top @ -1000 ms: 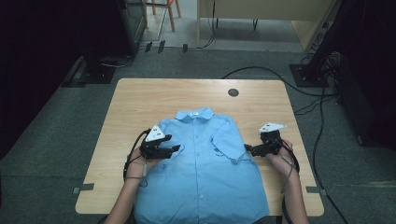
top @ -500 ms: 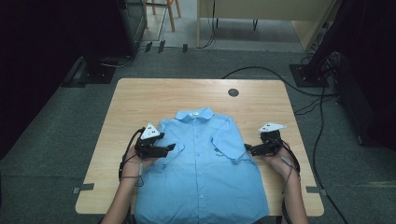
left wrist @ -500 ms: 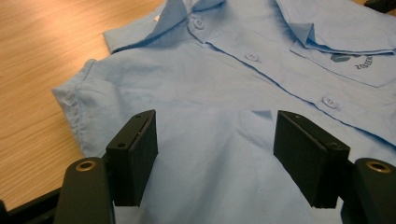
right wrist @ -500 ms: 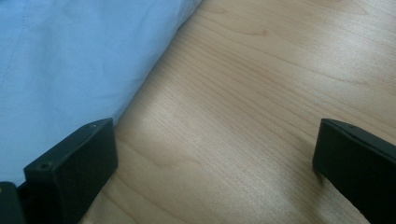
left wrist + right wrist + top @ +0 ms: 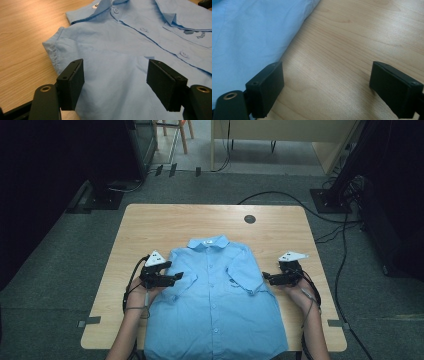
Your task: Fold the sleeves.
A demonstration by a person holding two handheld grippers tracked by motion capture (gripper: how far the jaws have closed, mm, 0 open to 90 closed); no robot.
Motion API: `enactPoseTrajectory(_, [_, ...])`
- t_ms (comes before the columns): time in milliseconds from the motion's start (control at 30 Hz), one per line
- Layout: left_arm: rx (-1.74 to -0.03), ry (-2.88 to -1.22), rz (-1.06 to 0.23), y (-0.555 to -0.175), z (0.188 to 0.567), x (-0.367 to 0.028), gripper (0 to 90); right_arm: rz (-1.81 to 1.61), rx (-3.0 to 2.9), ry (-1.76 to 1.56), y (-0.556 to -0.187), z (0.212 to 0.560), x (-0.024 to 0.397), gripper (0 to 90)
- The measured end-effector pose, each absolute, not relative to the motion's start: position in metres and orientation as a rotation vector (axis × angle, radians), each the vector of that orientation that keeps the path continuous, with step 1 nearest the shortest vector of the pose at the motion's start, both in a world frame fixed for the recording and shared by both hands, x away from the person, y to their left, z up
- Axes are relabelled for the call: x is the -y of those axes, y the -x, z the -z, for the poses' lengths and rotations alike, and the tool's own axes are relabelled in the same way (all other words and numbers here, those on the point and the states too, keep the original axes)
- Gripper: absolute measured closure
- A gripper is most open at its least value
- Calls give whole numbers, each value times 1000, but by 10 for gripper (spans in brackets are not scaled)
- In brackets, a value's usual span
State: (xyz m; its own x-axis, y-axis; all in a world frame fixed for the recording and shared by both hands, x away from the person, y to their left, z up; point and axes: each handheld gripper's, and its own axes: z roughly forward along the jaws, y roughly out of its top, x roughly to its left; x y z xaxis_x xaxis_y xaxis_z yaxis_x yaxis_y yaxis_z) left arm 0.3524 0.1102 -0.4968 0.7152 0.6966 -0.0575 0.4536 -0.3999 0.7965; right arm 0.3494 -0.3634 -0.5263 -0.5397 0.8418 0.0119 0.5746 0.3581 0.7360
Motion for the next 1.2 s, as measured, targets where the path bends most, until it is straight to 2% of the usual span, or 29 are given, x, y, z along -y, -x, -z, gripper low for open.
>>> enactPoseTrajectory(400, [-934,-2021,-356,-356,496,-123,298,-1066,-2281,-1274,-350,520,363,148])
enactPoseTrajectory(433, [-939,-2018,-355,-356,496,-123,298,-1066,-2281,-1274,-350,520,363,186])
enactPoseTrajectory(600, [-969,-2014,-347,-358,498,-124,298,-1095,-2286,-1246,-349,518,363,187])
enactPoseTrajectory(633, [-969,-2018,-344,-358,498,-124,298,-1096,-2285,-1260,-348,515,363,241])
enactPoseTrajectory(667, [-965,-2025,-344,-358,498,-125,299,-1105,-2287,-1256,-348,514,363,256])
enactPoseTrajectory(967, [-952,-2027,-371,-357,497,-129,348,-1139,-2251,-1332,-352,504,361,272])
enactPoseTrajectory(1200, [-961,-1999,-375,-358,497,-135,345,-1205,-2213,-1355,-351,499,356,259])
